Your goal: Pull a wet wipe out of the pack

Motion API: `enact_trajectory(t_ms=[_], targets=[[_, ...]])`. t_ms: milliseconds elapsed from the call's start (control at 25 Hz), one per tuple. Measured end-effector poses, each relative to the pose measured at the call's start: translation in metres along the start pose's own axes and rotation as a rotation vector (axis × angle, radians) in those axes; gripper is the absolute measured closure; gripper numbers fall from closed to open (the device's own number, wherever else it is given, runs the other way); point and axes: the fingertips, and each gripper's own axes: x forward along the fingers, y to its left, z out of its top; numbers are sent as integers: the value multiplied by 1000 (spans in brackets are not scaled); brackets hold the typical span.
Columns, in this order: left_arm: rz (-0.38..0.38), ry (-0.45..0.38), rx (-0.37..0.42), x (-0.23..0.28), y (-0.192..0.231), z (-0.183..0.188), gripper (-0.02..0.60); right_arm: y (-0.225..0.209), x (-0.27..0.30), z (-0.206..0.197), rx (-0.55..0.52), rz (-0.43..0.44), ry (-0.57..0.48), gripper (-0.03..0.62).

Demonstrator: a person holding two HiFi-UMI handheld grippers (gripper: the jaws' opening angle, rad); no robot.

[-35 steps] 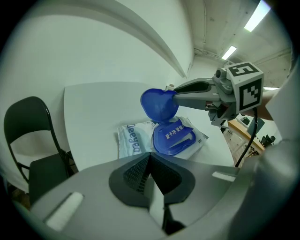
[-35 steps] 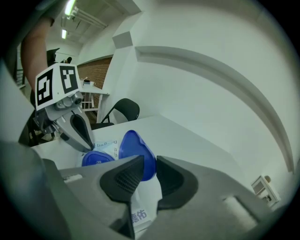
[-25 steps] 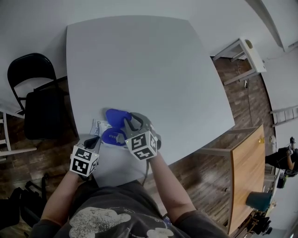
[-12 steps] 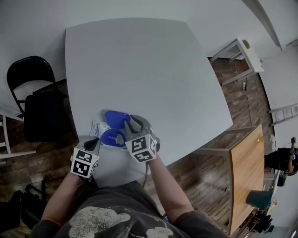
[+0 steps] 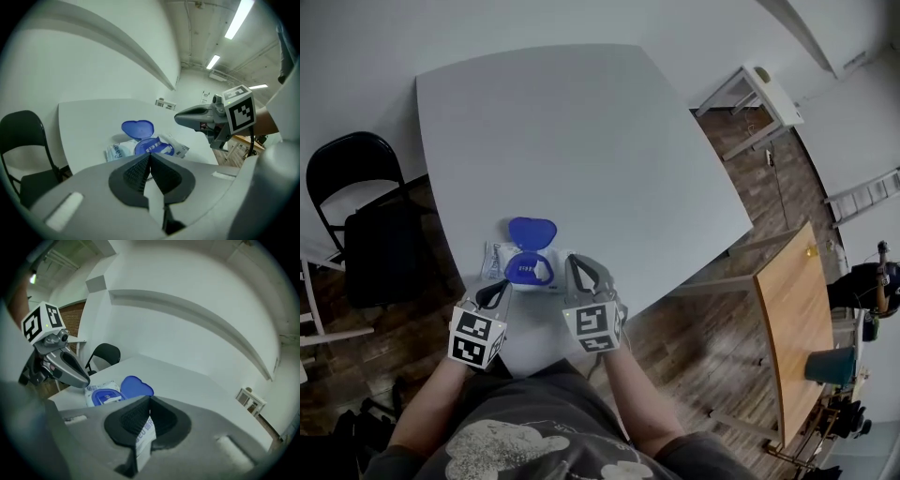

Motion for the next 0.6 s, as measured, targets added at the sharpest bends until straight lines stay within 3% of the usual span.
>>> enact_trajectory(t_ms=[40, 80, 120, 320, 440, 600], targets=[[-22, -23, 26, 1, -7, 4, 544, 3, -6, -2, 18, -15, 3, 602], [-40, -39, 61, 3, -13, 7, 446, 6, -12, -3, 32, -29, 7, 602], [-51, -45, 101, 6, -17, 8, 399, 9, -18, -4, 42, -43, 10, 602], [-7, -31, 277, 30, -29, 11, 337, 20, -49, -12, 60, -105, 26, 602], [36, 9, 285, 47, -30, 14, 334, 18, -64, -21, 71, -128, 36, 602], [114, 81, 217, 60, -24, 8, 352, 13, -74, -34, 87, -115, 44, 602]])
